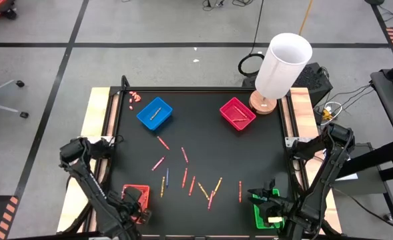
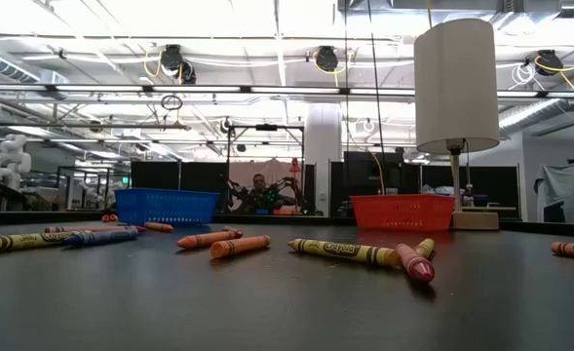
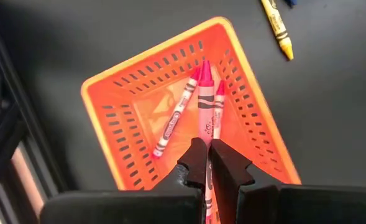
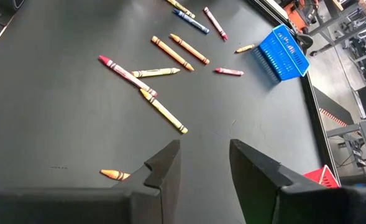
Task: Sort crayons
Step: Put the red crayon into the orange bin
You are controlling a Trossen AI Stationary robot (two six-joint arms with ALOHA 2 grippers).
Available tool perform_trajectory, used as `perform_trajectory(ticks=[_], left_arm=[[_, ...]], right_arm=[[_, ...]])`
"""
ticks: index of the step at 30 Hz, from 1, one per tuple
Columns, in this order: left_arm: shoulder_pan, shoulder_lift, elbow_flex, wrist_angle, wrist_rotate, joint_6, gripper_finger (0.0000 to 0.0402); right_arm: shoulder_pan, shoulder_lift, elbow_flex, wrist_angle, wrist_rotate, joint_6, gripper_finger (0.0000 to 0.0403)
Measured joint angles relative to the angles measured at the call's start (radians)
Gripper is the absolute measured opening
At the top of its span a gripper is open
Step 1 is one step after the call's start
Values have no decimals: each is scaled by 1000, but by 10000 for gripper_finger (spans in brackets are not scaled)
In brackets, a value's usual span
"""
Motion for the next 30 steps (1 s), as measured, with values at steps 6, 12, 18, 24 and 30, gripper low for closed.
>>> perform_trajectory(ticks=[6, 12, 18, 24, 30], left_arm=[[6, 0, -29, 25, 0, 19, 10], [6, 0, -53, 34, 0, 19, 10], [6, 0, -58, 26, -8, 20, 10], [6, 0, -58, 25, -13, 20, 10], [6, 0, -58, 25, -31, 21, 13]], right_arm=[[0, 0, 0, 0, -1, 0, 121], [0, 0, 0, 0, -1, 0, 121], [0, 0, 0, 0, -1, 0, 121], [0, 0, 0, 0, -2, 0, 121], [0, 0, 0, 0, -2, 0, 121]])
